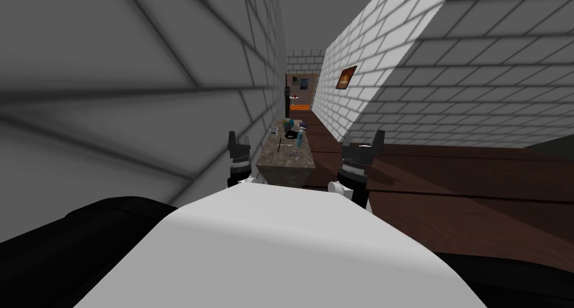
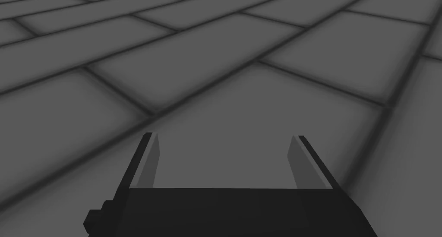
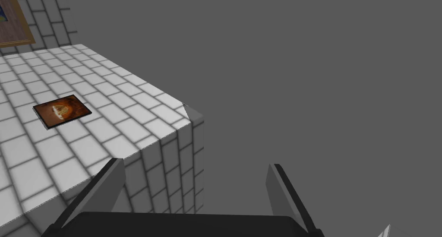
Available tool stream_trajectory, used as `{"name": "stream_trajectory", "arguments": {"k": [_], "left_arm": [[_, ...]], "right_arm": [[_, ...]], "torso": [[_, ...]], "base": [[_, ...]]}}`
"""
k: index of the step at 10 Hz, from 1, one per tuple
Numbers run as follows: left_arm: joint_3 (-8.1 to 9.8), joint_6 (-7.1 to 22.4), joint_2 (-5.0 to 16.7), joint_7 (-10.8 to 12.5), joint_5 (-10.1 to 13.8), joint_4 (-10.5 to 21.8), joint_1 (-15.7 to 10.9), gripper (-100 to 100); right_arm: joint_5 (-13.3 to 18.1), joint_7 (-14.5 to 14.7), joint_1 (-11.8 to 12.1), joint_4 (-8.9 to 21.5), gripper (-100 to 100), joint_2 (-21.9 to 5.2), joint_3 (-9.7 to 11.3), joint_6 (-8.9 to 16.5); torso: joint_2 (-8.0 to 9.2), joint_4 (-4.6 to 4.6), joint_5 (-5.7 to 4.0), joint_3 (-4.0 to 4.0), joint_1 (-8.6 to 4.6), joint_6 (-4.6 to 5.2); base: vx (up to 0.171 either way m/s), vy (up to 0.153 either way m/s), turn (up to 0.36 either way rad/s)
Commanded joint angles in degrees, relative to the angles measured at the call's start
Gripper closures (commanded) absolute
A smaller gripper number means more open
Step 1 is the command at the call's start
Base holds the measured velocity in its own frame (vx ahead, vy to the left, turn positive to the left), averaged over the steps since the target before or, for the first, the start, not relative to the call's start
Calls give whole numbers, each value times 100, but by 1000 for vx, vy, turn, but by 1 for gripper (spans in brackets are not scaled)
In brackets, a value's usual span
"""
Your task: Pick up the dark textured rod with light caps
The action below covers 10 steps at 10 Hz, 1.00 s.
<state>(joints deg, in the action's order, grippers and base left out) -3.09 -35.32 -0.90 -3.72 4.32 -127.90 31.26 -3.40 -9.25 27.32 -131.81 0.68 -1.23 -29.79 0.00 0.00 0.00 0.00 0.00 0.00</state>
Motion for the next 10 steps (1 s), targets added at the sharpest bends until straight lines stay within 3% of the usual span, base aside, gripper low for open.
{"name": "stream_trajectory", "arguments": {"k": [1, 6, 7, 10], "left_arm": [[-30, -142, 236, 77, -66, 174, 82, -100], [-156, -770, 1013, 465, -390, 970, 458, -100], [-156, -772, 1019, 465, -390, 1004, 458, -100], [-253, -1292, 1566, 846, -690, 1645, 774, -100]], "right_arm": [[0, 0, 0, 0, 0, 0, 0, 0], [0, 0, -2, 0, 0, 1, 2, 0], [0, 0, -2, 0, 0, 1, 2, 0], [0, 0, -2, 0, 0, 1, 1, 0]], "torso": [[0, 0, 0, 0, 0, 0], [56, 12, -10, 32, -46, 2], [62, 14, -11, 36, -45, 2], [47, 10, -8, 27, -35, 2]], "base": [[-54, -46, -96], [-131, -102, -132], [-93, -75, -41], [-115, -108, -196]]}}
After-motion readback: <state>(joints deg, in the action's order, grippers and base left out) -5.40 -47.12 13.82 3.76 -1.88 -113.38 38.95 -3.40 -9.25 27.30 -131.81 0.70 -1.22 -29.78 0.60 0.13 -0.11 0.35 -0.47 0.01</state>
